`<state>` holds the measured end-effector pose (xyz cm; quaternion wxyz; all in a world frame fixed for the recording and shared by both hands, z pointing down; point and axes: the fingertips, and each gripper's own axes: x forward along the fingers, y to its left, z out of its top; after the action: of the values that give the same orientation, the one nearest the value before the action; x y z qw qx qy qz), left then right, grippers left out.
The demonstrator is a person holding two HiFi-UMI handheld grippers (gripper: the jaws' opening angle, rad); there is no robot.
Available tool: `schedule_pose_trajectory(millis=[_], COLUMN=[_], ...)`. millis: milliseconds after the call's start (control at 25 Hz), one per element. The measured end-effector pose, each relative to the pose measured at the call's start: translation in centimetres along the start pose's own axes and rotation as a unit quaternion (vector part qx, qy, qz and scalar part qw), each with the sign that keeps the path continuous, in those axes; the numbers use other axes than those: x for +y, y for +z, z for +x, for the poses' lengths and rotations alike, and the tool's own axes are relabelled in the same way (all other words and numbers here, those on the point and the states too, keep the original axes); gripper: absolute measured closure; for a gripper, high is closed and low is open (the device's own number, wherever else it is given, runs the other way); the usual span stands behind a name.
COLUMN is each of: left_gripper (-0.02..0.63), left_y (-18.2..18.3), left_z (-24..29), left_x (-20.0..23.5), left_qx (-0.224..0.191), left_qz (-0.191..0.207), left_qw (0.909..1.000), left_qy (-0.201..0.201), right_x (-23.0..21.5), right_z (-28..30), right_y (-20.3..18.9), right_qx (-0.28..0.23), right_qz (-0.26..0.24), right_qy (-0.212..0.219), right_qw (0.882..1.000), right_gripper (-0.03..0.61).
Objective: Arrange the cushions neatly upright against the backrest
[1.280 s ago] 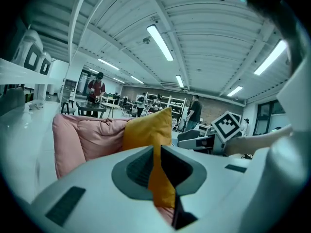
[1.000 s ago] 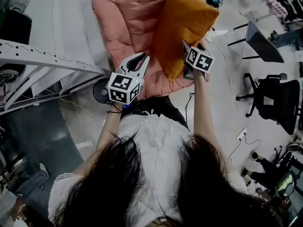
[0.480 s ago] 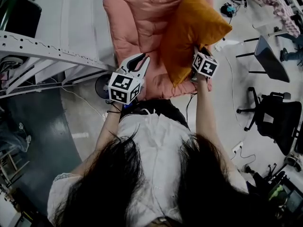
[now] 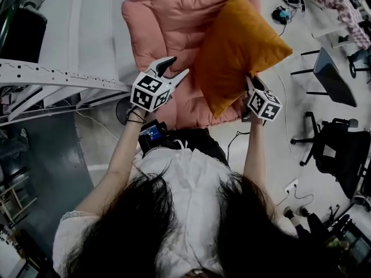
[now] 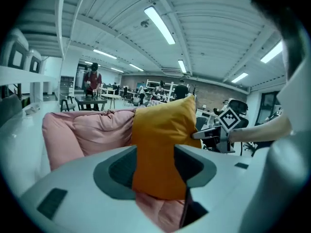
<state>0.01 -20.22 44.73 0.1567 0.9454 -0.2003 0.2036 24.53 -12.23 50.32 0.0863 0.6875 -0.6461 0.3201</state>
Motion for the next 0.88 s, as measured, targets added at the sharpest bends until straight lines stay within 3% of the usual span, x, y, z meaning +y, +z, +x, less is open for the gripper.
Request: schedule_pose_trajectory(millis=[40,280,440,600,760,880], left_gripper=[0.374,0.369,0.317,0.268,0.252,0.242], left_y=[0.1,0.6,0.4,0.6,2.1,2.1], left_z=[1.1,9.0,15.3,20.9,25.9,28.4], left_x=[0.2,3.5,6.2,8.0,8.1,7.5], left_qx=[0.004,0.024,0.067,0.107,0.106,0.137], left_qz=[-0.004,-0.01,-0.009,-0.02,-0.036,-0.042], left_qw=[0.9999,0.998,0.9942,0.9879,0.9831,0.9714], left_qy=[-0.013,-0.058,-0.084,-0.11,-0.145,-0.189], right_x=[-0.5,-3.6,-5.1,-5.9,-6.0,-6.2], right_z=[-0.7,-2.7,-2.4,-1.5,-1.0,-1.0], right_y=[-0.3,-1.8,-2.0,-1.6,-1.7,-1.8], right_qx=[-0.002,-0.009,-0.009,-0.005,0.002,0.004], right_qz=[0.001,-0.001,0.0,-0.001,-0.013,-0.018], right_qy=[0.002,0.022,0.044,0.065,0.088,0.096], right_qw=[1.0,1.0,0.999,0.998,0.996,0.995], right_gripper=[0.494,0.495,0.495,0.497,0.5,0.5])
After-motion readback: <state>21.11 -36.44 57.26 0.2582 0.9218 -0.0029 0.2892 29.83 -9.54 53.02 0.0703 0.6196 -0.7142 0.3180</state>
